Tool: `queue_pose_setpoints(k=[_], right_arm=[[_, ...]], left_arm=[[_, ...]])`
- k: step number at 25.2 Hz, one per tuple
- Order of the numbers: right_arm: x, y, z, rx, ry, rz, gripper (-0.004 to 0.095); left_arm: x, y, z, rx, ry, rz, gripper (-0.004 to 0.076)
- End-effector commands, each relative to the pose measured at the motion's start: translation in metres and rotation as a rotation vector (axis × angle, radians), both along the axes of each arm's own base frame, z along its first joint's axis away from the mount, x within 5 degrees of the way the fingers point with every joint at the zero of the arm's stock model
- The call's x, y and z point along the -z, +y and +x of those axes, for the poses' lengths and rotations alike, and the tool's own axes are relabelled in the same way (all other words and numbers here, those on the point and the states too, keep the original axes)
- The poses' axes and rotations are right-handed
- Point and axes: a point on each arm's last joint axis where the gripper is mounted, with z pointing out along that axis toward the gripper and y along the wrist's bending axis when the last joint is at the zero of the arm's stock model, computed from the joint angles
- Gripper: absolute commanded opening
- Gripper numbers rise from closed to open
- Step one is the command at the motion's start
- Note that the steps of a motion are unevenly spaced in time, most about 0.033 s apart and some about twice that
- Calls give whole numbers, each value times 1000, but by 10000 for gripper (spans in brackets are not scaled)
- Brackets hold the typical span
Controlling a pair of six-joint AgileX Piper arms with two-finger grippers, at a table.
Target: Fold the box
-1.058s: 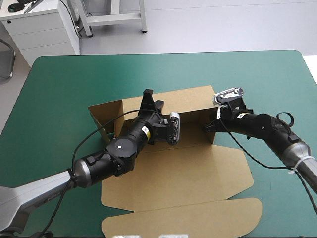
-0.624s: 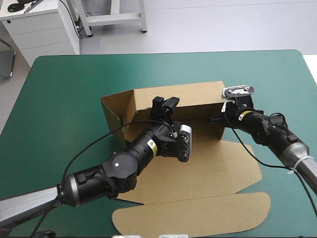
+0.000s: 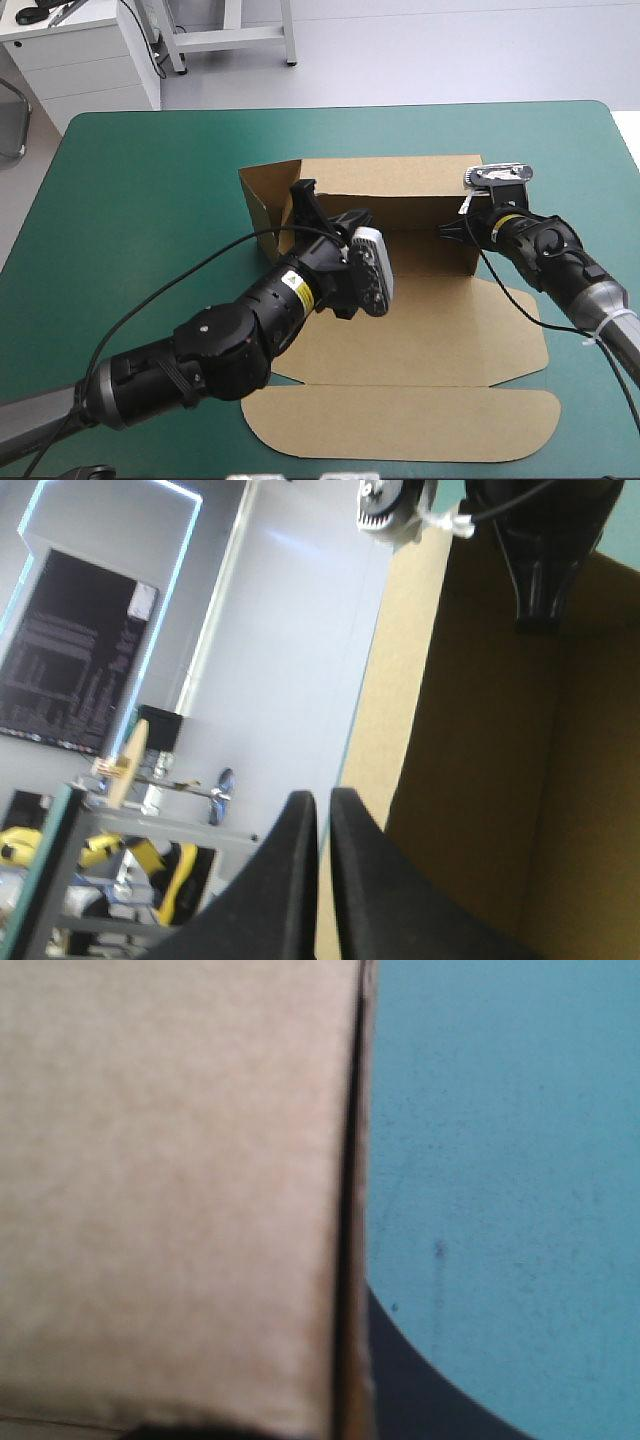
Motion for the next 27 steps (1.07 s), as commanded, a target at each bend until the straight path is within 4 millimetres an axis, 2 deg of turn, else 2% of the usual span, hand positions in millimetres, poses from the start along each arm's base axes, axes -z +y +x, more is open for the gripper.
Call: queue_pose_setpoints(k=[1,4,6,9,11,15,19,23,27], right_arm=[[-26,0,1,-19,-122,15,-20],[-26,0,1,-19,-122,15,-20],[-26,0,1,-21,-124,13,-20],[-26,0,1,-23,-124,12,-20],[-25,0,1,-22,-120,10,-20],[-25,0,1,-25,-119,4,-20],[-25,0,1,-26,-119,3,-20],[-25,0,1,-26,-119,3,-20],[-26,0,1,-28,-126,5,-20]], left_arm=[[-32,25,16,-73,94,-109,20],[-45,56,44,-227,224,-160,19],[-55,85,60,-364,260,-210,19],[-67,131,68,-502,349,-366,19],[-69,148,69,-555,392,-424,18],[-69,188,63,-680,446,-550,16],[-64,215,50,-773,420,-645,15],[-46,229,29,-817,420,-706,15],[-18,235,11,-840,462,-688,11]])
